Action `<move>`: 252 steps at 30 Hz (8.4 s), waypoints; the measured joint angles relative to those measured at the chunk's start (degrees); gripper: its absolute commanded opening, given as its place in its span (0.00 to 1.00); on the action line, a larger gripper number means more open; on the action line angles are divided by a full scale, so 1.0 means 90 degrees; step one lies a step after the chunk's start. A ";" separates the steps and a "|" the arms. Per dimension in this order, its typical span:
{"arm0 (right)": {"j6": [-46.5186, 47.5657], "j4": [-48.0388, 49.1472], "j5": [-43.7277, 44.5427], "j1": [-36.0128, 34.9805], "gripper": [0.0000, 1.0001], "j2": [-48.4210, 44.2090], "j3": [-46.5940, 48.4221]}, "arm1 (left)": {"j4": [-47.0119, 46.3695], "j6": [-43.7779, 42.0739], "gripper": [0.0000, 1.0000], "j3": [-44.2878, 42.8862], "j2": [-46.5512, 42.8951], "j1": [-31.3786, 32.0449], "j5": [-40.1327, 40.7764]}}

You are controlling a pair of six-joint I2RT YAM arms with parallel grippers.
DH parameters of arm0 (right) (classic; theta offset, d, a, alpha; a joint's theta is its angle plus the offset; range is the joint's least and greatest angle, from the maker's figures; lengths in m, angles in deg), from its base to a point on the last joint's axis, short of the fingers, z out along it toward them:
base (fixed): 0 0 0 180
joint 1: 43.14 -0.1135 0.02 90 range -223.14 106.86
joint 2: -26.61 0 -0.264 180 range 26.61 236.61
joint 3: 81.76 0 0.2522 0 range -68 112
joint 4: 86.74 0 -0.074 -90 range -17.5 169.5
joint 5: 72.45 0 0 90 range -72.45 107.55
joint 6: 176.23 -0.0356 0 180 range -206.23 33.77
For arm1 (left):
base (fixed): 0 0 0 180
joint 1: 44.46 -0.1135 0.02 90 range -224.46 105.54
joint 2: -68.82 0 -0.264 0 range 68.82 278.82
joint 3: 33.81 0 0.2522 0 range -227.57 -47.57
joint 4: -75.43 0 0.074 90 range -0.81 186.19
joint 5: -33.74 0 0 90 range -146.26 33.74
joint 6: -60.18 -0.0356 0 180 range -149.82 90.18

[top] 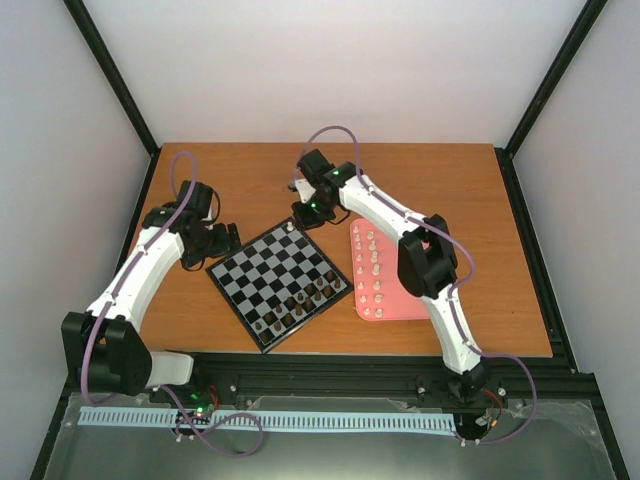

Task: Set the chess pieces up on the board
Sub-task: Place the chess piece on the chessboard, then pick up the chess piece from the storage box, then place the chess piece on the chessboard, then pick up the chess piece from the chessboard.

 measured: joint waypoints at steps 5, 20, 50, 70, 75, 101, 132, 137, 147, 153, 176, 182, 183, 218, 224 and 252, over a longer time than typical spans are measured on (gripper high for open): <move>-0.0138 0.0124 -0.0393 0.0270 0.03 0.0134 -0.0233 | 0.0000 0.0002 1.00 0.0000 -0.0051 -0.0007 0.0022; -0.0500 0.0423 -0.0765 0.0318 0.03 0.1008 0.0015 | -0.0002 0.0002 1.00 0.0000 -0.0051 -0.0024 0.0041; -0.0772 0.0714 -0.0517 0.0342 0.03 0.1552 0.0772 | -0.0007 -0.0002 1.00 0.0036 0.0015 -0.0029 0.0112; -0.0656 0.0784 -0.0163 0.0347 0.29 0.1078 0.0124 | -0.0019 -0.0007 1.00 0.0058 0.0032 -0.0029 0.0107; -0.0580 0.0590 0.0420 0.0410 0.55 0.0294 -0.0316 | -0.0034 -0.0005 1.00 0.0061 0.0032 -0.0029 0.0075; 0.0063 -0.0561 0.2698 0.1690 0.54 -0.0957 -0.2174 | -0.0216 -0.0012 1.00 0.0126 0.0107 -0.0029 -0.0160; 0.0287 -0.0444 0.2110 0.1690 0.37 -0.0313 -0.1940 | -0.0272 -0.0010 1.00 0.0221 0.0223 -0.0034 -0.0185; 0.0296 -0.0481 0.2110 0.1690 0.24 -0.0289 -0.1749 | -0.0277 -0.0010 1.00 0.0221 0.0253 -0.0034 -0.0185; 0.0291 -0.0585 0.2110 0.1690 0.18 -0.0209 -0.1702 | -0.0318 -0.0010 1.00 0.0262 0.0253 -0.0034 -0.0189; 0.0306 -0.0612 0.2106 0.1690 0.03 -0.0209 -0.1700 | -0.0338 -0.0010 1.00 0.0304 0.0253 -0.0034 -0.0204; 0.0219 -0.1231 0.1921 0.0308 0.03 -0.0189 0.1627 | -0.0270 -0.0022 1.00 0.0338 0.0165 -0.0034 -0.0049; 0.0138 -0.1156 0.1617 -0.0415 0.03 0.0420 0.1712 | -0.0185 -0.0024 1.00 0.0503 -0.0100 -0.0034 -0.0007; 0.0136 -0.1161 0.1591 -0.0488 0.03 0.0559 0.1722 | -0.0177 -0.0024 1.00 0.0534 -0.0141 -0.0034 -0.0005; 0.0279 -0.1610 0.1615 -0.0692 0.17 0.1661 0.1984 | -0.0114 -0.0027 1.00 0.0648 -0.0202 -0.0034 0.0012; 0.0386 -0.1651 0.1639 -0.0702 0.35 0.1661 0.1989 | -0.0114 -0.0027 1.00 0.0636 -0.0117 -0.0034 0.0012; 0.0549 -0.0845 0.2137 0.1382 0.61 -0.2416 -0.1617 | -0.0384 -0.0090 0.83 -0.1902 0.2584 0.2028 -0.0024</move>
